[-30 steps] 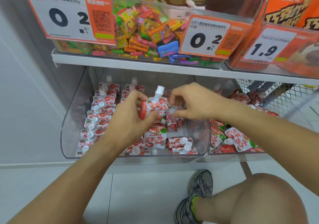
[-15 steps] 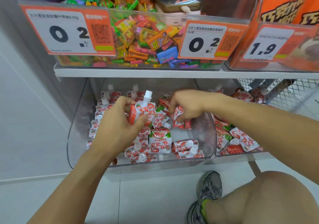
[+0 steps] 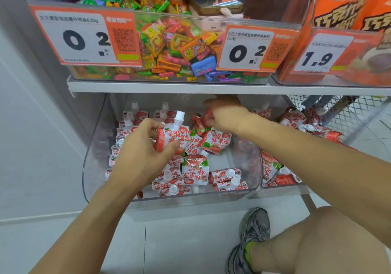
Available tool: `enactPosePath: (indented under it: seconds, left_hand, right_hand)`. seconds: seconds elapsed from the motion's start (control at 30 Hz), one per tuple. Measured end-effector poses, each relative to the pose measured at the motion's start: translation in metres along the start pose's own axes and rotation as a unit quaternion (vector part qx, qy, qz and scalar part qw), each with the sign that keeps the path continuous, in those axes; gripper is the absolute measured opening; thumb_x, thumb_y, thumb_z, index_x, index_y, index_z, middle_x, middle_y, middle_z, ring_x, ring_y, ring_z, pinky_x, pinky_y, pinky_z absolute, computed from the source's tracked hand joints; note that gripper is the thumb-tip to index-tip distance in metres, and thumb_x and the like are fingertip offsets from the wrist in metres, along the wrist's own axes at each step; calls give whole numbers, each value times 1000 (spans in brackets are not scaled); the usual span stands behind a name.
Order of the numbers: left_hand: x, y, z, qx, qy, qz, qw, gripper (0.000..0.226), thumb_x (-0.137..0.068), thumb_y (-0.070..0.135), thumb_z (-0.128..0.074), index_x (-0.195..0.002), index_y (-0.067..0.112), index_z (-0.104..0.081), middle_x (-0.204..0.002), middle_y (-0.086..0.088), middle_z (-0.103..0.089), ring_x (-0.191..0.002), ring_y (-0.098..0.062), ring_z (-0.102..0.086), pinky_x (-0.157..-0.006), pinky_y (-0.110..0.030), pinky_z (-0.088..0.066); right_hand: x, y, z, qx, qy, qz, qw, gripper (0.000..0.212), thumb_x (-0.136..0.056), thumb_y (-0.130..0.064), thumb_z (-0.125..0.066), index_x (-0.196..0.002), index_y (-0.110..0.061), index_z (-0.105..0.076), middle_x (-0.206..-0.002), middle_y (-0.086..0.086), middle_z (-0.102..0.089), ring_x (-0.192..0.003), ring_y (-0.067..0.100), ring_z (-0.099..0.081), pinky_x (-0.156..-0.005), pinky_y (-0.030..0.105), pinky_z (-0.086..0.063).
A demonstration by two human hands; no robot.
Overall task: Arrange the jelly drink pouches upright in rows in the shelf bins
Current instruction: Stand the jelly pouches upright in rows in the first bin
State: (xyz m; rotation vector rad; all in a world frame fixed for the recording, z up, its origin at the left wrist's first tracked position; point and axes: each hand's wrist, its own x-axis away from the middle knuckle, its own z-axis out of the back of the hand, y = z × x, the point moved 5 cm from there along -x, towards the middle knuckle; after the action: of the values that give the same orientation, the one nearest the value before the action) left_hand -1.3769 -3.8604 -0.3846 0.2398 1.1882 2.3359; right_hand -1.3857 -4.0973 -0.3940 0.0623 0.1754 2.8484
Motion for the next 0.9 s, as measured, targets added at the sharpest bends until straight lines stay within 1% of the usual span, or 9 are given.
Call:
enactPosePath:
  seconds: [0.1,0.17,0.23,0.27,0.33,0.43,0.53,0.63,0.9]
  left_hand:
    - [0,-2,2,4,2,3,1000,41,-79,37,-75,-109,24,-51,-96,9,-64,-80,-5,-64,-68,-20,-52]
    - [-1,-2,2,7,-2,8,1000,42,-78,38,-76,-109,24,-51,-97,8,-65,-80,-6,-65,-71,-25,-56]
    - [-2,-3,1,3,-6,10,1000,43,-78,40,-76,-109,25,-50,-98,8,-65,-81,-6,-65,-73,-28,-57]
    - [-3,-3,1,2,-9,9,1000,43,-78,40,-76,-109,26,-50,-98,8,-66,-80,-6,-65,-73,-30,-58]
    - [-3,-2,1,1,-10,8,1000,42,-77,42,-76,-108,27,-51,-96,8,-66,-79,-6,-66,-75,-33,-59]
    - [-2,-3,2,2,-8,6,1000,42,-77,42,-76,-107,26,-52,-94,9,-66,-78,-6,-66,-74,-34,-59]
    - [-1,-3,3,2,-10,10,1000,41,-77,41,-76,-107,25,-52,-96,8,-66,-79,-5,-65,-73,-30,-58]
    - [-1,-4,3,2,-10,14,1000,41,-78,40,-76,-108,25,-52,-98,8,-66,-81,-5,-65,-73,-28,-58]
    - [-2,-4,3,14,-11,9,1000,42,-77,40,-76,-108,23,-53,-95,9,-65,-79,-5,-65,-71,-26,-58]
  right_hand:
    - [17,-23,19,-18,98,65,993,37,-89,-28,-62,-123,-16,-60,-119,11,-63,-107,34,-60,-85,37,-53]
    - [25,-38,13,-88,-12,142,986,27,-85,-28,-69,-110,-17,-65,-104,3,-68,-93,24,-65,-74,30,-51]
    - [36,-53,-12,-106,-199,185,957,39,-77,-38,-82,-107,-16,-69,-97,-3,-71,-84,16,-66,-71,25,-51]
    - [40,-58,-25,-93,-245,195,945,48,-73,-45,-84,-108,-15,-69,-96,-2,-71,-80,16,-65,-70,26,-52]
    - [45,-65,-42,-59,-231,218,946,55,-70,-54,-82,-102,-13,-66,-86,1,-67,-72,22,-60,-62,32,-50]
    - [46,-67,-53,-10,-210,205,956,59,-67,-58,-82,-97,-11,-61,-83,2,-60,-71,22,-54,-50,30,-36]
    - [41,-61,-55,-30,-219,165,961,64,-65,-57,-84,-99,-7,-64,-88,7,-66,-76,25,-61,-54,30,-47]
    - [41,-59,-55,-42,-205,156,965,47,-73,-44,-83,-91,-4,-66,-81,10,-66,-69,25,-61,-51,30,-46]
    - [49,-50,-12,-144,-210,167,953,40,-67,-32,-90,-91,-20,-62,-78,-12,-55,-73,11,-53,-57,22,-39]
